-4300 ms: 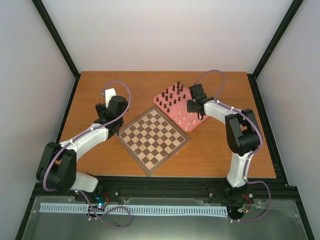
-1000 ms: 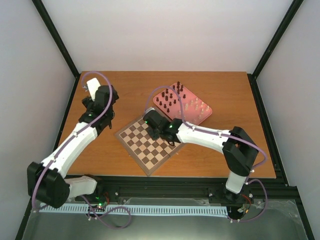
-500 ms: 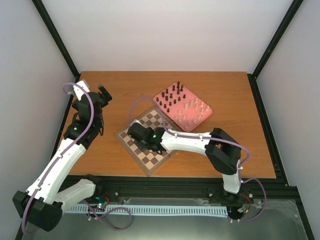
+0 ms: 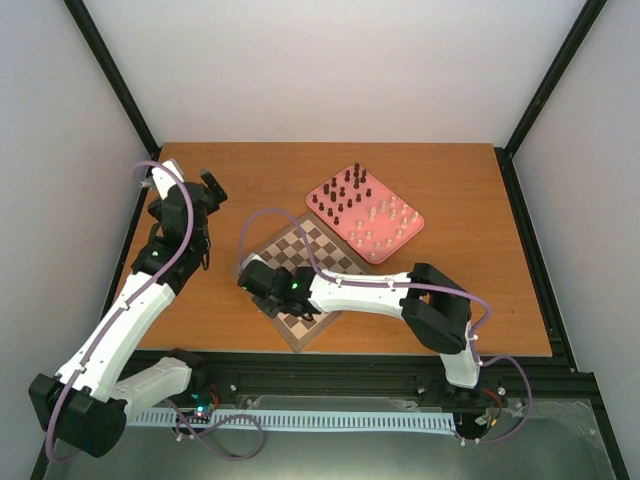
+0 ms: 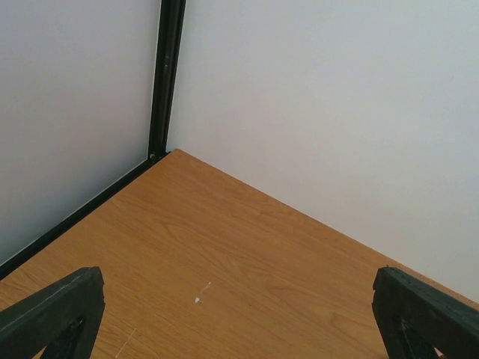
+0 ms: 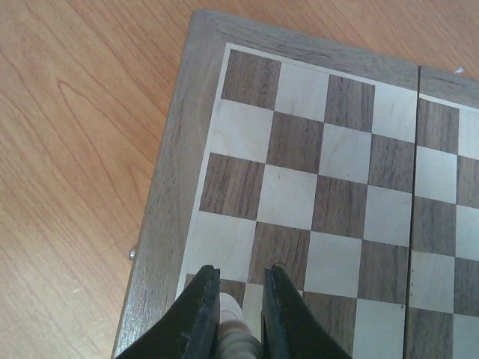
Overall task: Set up the chess pieces on the board
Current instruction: Place the chess piece on the chessboard.
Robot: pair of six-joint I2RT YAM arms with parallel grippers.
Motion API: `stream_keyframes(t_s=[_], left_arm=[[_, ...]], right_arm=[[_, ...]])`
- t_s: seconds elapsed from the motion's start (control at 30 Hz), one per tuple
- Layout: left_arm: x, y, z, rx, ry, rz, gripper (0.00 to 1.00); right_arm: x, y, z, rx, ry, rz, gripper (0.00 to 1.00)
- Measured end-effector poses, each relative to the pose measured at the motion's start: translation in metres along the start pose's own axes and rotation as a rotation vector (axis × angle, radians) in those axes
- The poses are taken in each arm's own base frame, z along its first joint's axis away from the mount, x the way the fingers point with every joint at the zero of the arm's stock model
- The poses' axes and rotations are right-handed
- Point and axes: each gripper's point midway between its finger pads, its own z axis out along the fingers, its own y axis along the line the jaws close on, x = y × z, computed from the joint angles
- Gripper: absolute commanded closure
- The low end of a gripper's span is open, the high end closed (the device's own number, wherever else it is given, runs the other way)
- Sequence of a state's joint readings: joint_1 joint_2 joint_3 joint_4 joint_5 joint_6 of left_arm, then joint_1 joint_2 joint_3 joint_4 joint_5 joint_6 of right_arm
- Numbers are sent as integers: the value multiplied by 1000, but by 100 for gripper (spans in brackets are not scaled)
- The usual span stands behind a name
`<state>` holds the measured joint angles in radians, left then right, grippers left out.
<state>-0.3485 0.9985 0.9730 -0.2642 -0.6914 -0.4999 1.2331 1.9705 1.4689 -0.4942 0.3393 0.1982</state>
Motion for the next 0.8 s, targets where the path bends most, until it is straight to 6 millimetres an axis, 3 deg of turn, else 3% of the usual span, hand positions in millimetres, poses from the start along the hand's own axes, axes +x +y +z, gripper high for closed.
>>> stream_keyframes(t_s=[0.8], left_arm=[[12,-3,9,-8,30,30,0]], right_arm=[[1,6,3,-28,0,-6,97]])
